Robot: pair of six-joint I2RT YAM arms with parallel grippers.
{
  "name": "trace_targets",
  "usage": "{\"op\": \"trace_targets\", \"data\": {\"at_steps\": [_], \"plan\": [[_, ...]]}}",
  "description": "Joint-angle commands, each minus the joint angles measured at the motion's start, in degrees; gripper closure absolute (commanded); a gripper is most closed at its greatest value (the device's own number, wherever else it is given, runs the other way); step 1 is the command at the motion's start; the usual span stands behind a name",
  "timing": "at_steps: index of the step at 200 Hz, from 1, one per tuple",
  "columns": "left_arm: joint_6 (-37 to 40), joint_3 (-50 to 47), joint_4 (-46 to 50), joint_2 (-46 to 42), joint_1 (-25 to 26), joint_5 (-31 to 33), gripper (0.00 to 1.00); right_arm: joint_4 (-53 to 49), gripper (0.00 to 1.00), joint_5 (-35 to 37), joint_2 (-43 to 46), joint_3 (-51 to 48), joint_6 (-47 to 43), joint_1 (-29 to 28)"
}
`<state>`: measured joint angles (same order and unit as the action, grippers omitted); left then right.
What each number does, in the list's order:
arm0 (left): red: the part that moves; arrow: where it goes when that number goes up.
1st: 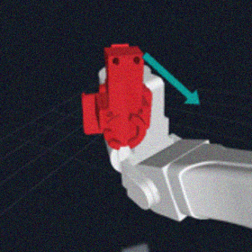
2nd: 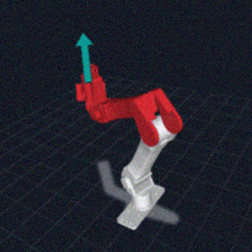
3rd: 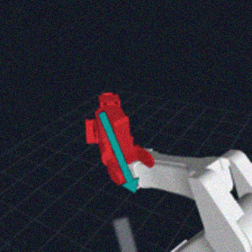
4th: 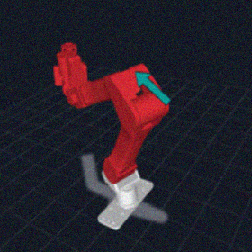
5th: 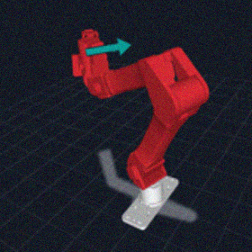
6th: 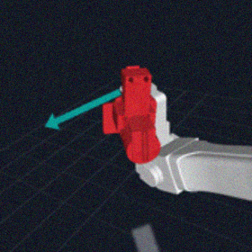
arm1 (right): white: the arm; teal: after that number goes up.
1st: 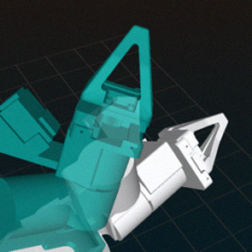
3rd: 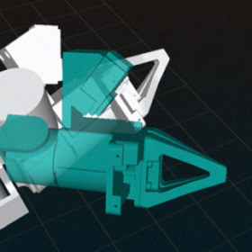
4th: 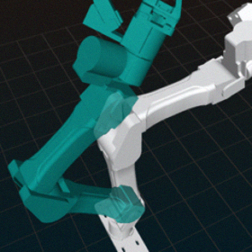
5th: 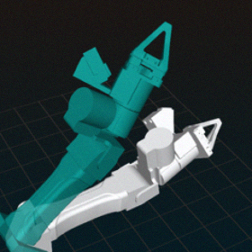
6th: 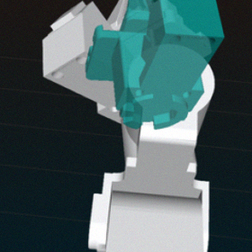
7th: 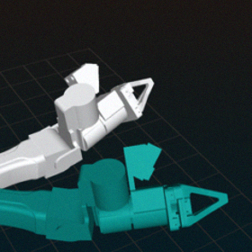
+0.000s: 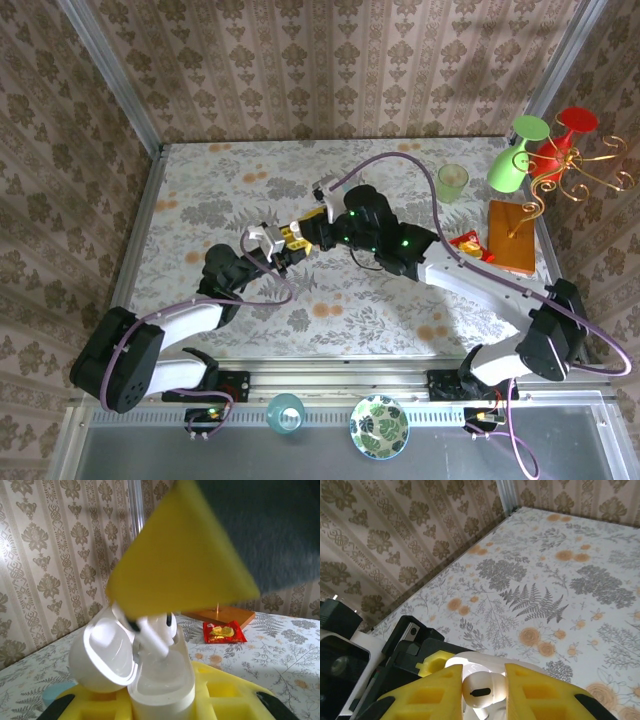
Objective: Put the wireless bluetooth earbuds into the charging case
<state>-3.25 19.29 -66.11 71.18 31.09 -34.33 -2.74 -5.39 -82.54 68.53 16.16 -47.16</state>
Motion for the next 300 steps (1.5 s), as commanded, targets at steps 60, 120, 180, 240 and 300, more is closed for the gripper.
{"op": "trace_targets", "data": {"at_steps": [60,120,180,240,300], "plan": [[-2.47,1.8,-2.82,-0.96,0.29,1.47,0.97,3.14,0.78,-0.46,-2.62,2.33,-1.13,-0.92],[-4.79,2.38,-3.59,-0.12,-0.13,4.4,0.97,4.56,0.78,-0.18,-2.8,1.19,-1.06,-1.44],[-8.29,2.94,-3.73,-0.43,-1.19,5.78,0.97,6.2,0.78,0.66,-3.39,-0.85,0.01,-1.77],[-9.41,2.79,-3.93,-0.94,-1.63,6.68,0.97,7.22,0.78,1.52,-4.46,-1.98,1.38,-1.75],[-9.75,1.8,-3.57,-2.86,-2.18,8.0,0.97,8.68,0.71,5.1,-3.68,-3.93,2.82,-1.77]]}}
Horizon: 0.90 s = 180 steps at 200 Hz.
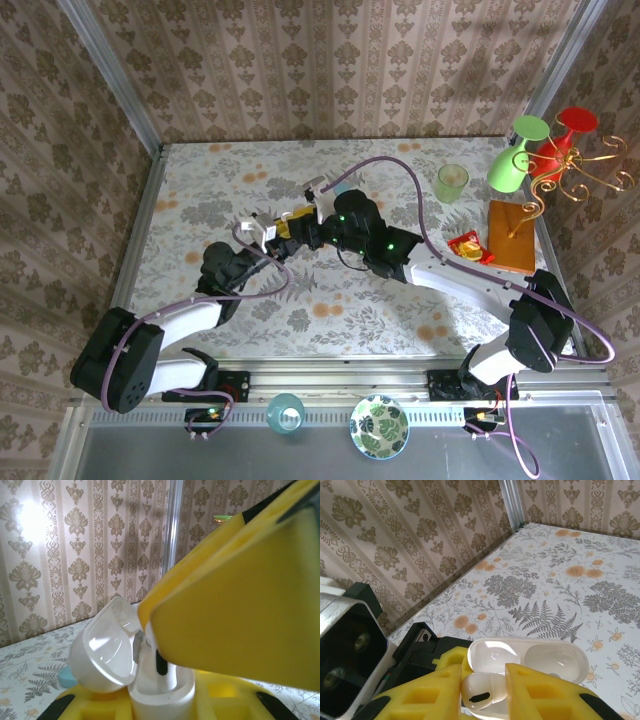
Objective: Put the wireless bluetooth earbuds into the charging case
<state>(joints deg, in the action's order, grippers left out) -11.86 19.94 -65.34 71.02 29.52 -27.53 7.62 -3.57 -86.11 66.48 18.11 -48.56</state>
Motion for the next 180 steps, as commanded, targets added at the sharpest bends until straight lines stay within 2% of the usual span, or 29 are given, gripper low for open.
{"op": "trace_targets", "data": {"at_steps": [1,66,121,127,153,180], "plan": [[-1.1,1.15,-4.21,-2.76,-0.6,1.18,0.97,-1.71,0.71,3.34,-0.07,-1.92,0.88,-0.34],[0.97,-0.5,-3.44,-3.58,-1.89,-2.27,0.97,-6.88,0.49,2.91,2.72,3.03,-0.09,-0.11],[4.17,-2.01,-2.49,-4.4,-3.0,-9.82,0.97,-7.91,0.36,2.1,5.95,2.96,0.67,1.4],[4.51,-2.03,-2.09,-4.32,-4.54,-11.51,0.97,-8.4,0.34,1.7,5.95,3.18,1.01,1.82],[7.33,-1.84,0.25,-4.58,-5.19,-15.94,0.97,-12.01,0.3,-3.38,5.41,5.7,3.76,4.74],[10.06,-1.36,3.46,-4.98,-5.43,-16.85,0.97,-20.19,0.27,-6.34,1.82,10.9,6.09,6.76]]}}
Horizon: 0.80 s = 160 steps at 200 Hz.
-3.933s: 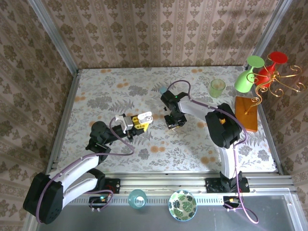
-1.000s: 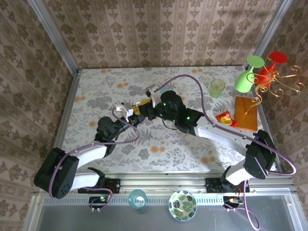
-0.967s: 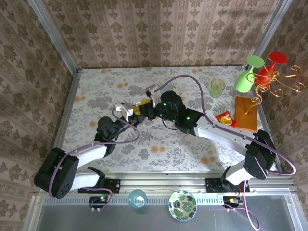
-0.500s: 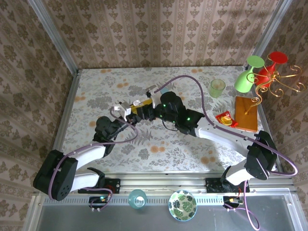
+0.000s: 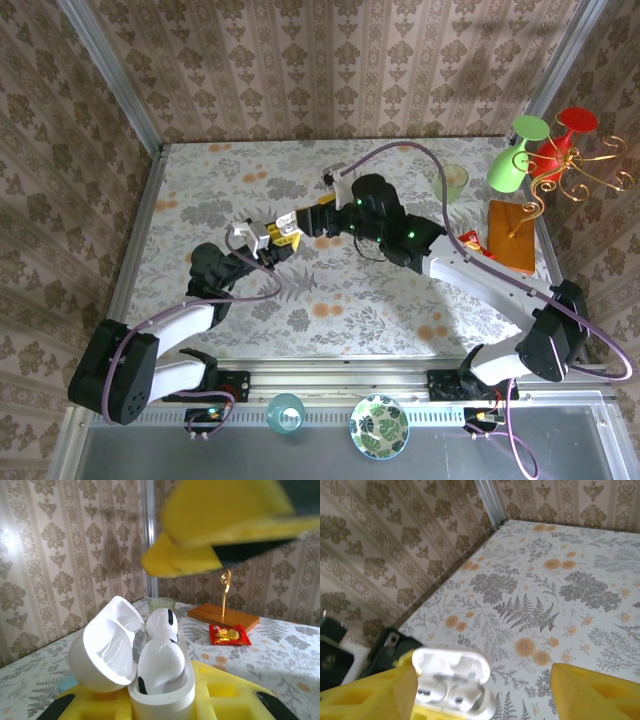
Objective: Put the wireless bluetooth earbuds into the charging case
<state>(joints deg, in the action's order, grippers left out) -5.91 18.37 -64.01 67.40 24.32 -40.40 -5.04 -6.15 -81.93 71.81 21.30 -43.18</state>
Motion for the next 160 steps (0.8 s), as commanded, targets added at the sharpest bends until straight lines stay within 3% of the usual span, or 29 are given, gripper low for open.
{"op": "trace_targets", "data": {"at_steps": [1,50,91,160], "plan": [[4.18,0.24,2.22,-1.37,-0.23,-3.94,0.97,-7.97,0.27,-3.77,-2.53,5.9,2.93,1.41],[6.77,1.48,4.52,-0.87,-0.22,-4.68,0.97,-25.27,0.16,-8.49,-12.73,17.75,4.63,2.84],[10.44,1.15,5.32,-1.19,-0.15,-4.94,0.98,-28.71,0.15,-9.73,-14.74,18.64,5.3,3.18],[10.32,1.14,4.74,-1.01,-0.23,-3.05,0.98,-32.48,0.15,-12.83,-14.31,17.09,3.46,3.72]]}}
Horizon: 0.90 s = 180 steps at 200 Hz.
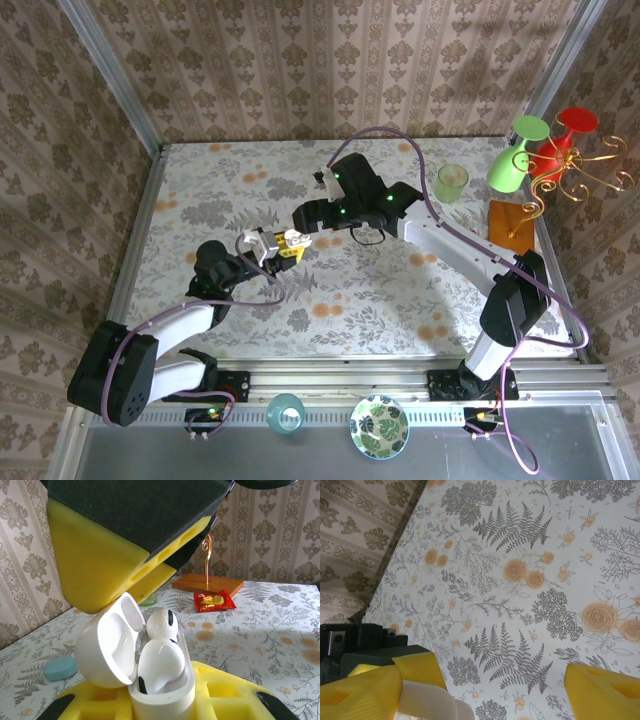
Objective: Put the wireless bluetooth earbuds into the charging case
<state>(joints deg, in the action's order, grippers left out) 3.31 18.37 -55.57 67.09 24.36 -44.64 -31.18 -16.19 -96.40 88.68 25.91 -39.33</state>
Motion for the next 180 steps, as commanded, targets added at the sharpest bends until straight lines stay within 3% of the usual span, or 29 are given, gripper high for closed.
{"op": "trace_targets", "data": {"at_steps": [1,110,146,180], "plan": [[1.04,1.14,-3.73,-0.72,-0.28,1.16,0.98,-6.3,0.15,-2.8,0.25,0.19,-1.14,-0.13],[-3.06,1.67,-6.3,0.57,-0.8,1.24,0.98,-6.62,0.15,-2.45,4.87,-1.28,-6.36,0.23],[-4.83,2.26,-7.05,1.86,-1.07,-1.15,0.98,4.9,0.15,-4.96,11.98,-8.28,-11.77,0.23],[-9.04,4.74,-7.05,2.77,-1.27,-10.58,0.98,15.89,0.18,-9.67,20.17,-18.65,-24.59,0.27]]}}
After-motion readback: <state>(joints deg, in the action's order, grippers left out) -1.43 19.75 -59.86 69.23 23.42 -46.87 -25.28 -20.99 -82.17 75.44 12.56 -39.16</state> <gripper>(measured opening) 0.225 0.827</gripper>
